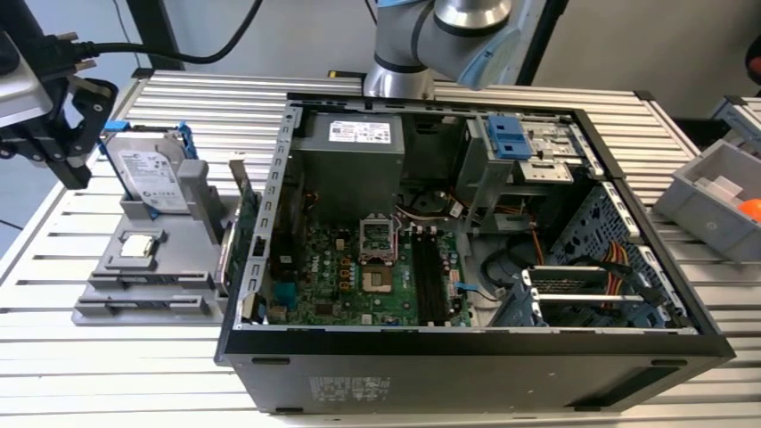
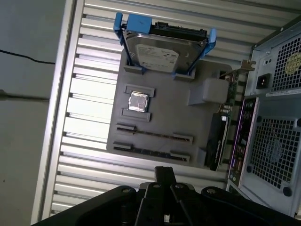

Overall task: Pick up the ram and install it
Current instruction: 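Pick up the ram and move it above insertion slot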

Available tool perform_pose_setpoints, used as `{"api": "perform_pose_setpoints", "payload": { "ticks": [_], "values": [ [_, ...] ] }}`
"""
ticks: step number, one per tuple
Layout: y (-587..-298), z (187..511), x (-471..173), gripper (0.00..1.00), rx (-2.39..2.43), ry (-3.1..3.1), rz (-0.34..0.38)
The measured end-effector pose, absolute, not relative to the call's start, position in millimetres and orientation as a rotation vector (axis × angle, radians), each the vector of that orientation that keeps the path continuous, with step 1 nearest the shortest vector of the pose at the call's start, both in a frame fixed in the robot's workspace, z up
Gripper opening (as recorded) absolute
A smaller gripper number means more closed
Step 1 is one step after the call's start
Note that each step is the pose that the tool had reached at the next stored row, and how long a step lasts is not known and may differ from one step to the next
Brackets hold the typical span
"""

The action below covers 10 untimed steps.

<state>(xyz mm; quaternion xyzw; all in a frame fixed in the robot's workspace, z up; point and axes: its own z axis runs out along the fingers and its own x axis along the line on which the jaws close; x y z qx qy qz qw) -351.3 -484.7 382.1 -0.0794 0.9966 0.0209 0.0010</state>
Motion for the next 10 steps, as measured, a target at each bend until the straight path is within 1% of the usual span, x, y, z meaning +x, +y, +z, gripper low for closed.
{"api": "perform_pose_setpoints", "payload": {
  "ticks": [10],
  "values": [
    [-484.7,382.2,-351.3,0.0,-0.336,3.122,0.063]
  ]
}}
